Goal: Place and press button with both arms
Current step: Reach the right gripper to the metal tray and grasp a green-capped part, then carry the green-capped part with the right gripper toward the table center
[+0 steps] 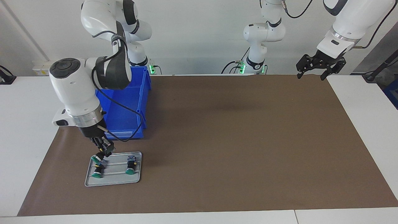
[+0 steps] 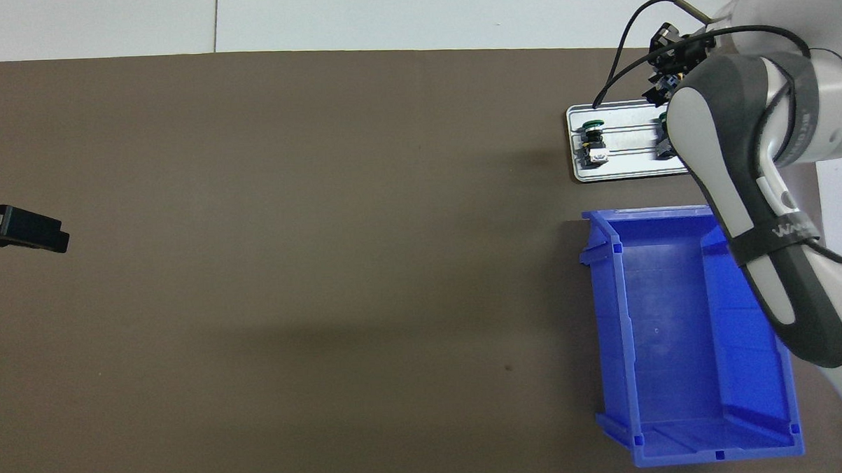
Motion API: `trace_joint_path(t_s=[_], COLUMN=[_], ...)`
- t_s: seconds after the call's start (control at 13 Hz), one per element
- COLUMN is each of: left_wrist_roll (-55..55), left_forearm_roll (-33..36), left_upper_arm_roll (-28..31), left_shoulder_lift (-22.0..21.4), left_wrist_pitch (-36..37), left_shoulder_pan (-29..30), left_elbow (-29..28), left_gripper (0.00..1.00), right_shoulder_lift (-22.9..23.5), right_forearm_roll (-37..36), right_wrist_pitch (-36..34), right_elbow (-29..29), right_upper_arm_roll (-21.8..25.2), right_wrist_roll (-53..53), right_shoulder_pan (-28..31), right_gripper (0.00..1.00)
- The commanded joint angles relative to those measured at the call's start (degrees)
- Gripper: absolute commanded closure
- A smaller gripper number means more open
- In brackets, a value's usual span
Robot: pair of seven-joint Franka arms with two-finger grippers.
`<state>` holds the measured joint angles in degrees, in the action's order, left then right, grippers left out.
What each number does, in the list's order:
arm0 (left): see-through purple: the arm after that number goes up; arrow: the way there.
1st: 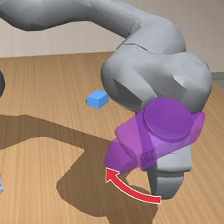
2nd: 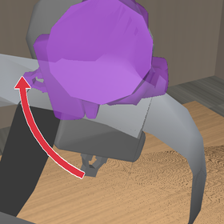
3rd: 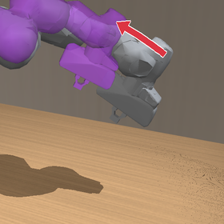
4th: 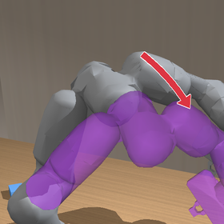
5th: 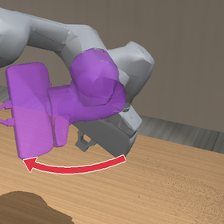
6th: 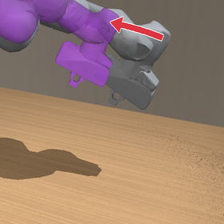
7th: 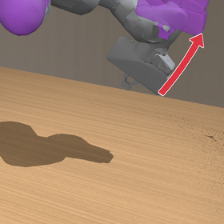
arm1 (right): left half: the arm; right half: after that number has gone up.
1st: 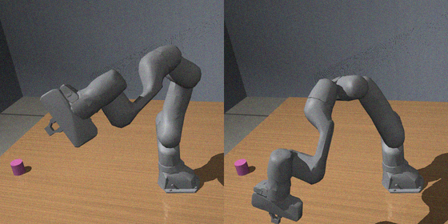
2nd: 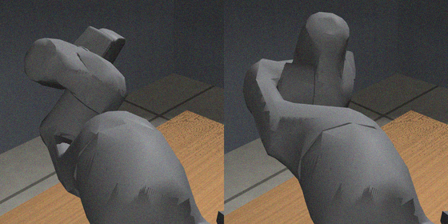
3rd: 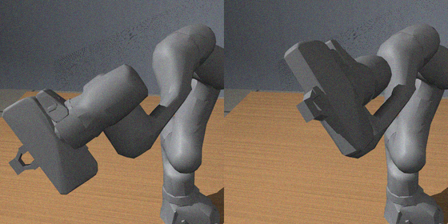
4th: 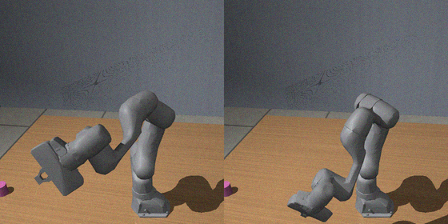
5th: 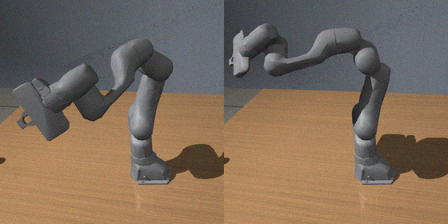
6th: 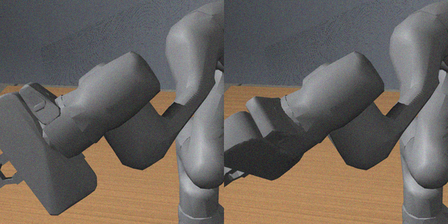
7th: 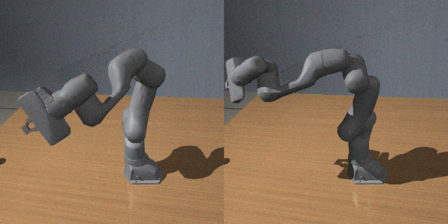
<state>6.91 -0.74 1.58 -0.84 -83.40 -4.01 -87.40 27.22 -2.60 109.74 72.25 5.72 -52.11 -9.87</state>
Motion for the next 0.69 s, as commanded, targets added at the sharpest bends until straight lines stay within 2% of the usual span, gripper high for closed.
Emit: trace_joint_path(t_s=[0.0,0.23,0.46,0.54,0.62], left_wrist_roll=[0.12,0.12,0.12,0.12,0.12], left_forearm_roll=[0.74,0.74,0.74,0.74,0.74], left_upper_arm_roll=[-0.26,-0.26,-0.26,-0.26,-0.26], left_shoulder_lift=[-1.27,-1.27,-1.27,-1.27,-1.27], left_wrist_pitch=[0.16,0.16,0.16,0.16,0.16], left_shoulder_pan=[0.41,0.41,0.41,0.41,0.41], left_elbow=[-1.37,-1.37,-1.37,-1.37,-1.37], left_gripper=[0.0,0.0,0.0,0.0,0.0], right_shoulder_lift=[-2.6,-3.58,-1.82,-1.03,1.76], right_forearm_roll=[-5.13,-5.57,-5.75,-6.1,-7.32], right_wrist_pitch=[-0.75,1.88,7.57,7.16,7.16], right_elbow=[3.94,9.83,11.24,11.07,10.46], right_upper_arm_roll=[-0.36,-0.36,-0.36,-0.36,-0.1], right_wrist_roll=[-21.8,-41.6,-63.84,-68.0,-71.17], right_shoulder_pan=[-6.37,-14.53,-22.45,-25.43,-29.2], right_gripper=[1.0,1.0,1.0,1.0,1.0])
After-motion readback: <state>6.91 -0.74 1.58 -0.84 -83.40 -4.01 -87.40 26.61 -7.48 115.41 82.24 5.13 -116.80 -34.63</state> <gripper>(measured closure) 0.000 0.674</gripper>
